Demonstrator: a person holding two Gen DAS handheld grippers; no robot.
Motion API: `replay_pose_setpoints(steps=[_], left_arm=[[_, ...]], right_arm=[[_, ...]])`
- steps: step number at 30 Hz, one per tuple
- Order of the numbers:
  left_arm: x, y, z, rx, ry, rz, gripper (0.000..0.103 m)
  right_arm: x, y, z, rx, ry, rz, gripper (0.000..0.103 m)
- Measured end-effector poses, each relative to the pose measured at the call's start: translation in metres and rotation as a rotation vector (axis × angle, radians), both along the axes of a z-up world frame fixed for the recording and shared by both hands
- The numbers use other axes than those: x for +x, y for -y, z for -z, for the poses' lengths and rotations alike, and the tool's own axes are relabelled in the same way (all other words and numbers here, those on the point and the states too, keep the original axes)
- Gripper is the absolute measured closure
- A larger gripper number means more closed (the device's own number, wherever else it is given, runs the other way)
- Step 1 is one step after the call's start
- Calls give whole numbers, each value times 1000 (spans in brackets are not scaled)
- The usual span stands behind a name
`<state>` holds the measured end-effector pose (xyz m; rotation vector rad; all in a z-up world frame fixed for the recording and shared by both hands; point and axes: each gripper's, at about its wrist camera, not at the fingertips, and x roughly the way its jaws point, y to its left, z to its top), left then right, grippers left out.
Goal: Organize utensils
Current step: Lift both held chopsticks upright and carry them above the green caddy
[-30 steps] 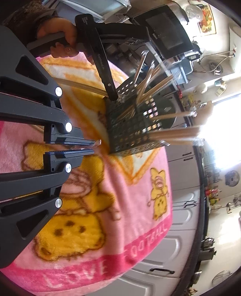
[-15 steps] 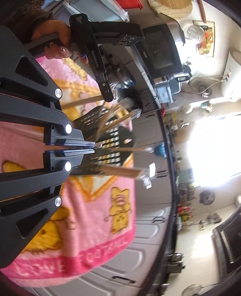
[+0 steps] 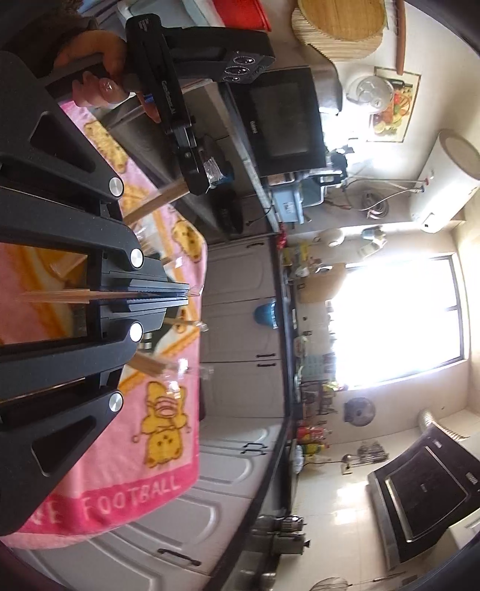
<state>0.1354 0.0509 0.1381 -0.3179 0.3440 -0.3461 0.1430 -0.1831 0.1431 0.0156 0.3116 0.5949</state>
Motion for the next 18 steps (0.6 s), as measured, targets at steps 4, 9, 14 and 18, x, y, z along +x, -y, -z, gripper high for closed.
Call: replay_pose_setpoints(steps=[4, 9, 14, 18], left_arm=[[-2, -8, -16, 5, 35, -24, 100], [-2, -17, -34, 9, 79, -45, 100], [0, -26, -53, 23, 122, -71, 100], [0, -31, -72, 38, 163, -93, 100]], right_arm=[[1, -3, -12, 10, 32, -9, 101], [6, -5, -26, 24, 60, -14, 101], [13, -6, -39, 41, 85, -14, 101], [18, -8, -53, 44, 119, -7, 101]])
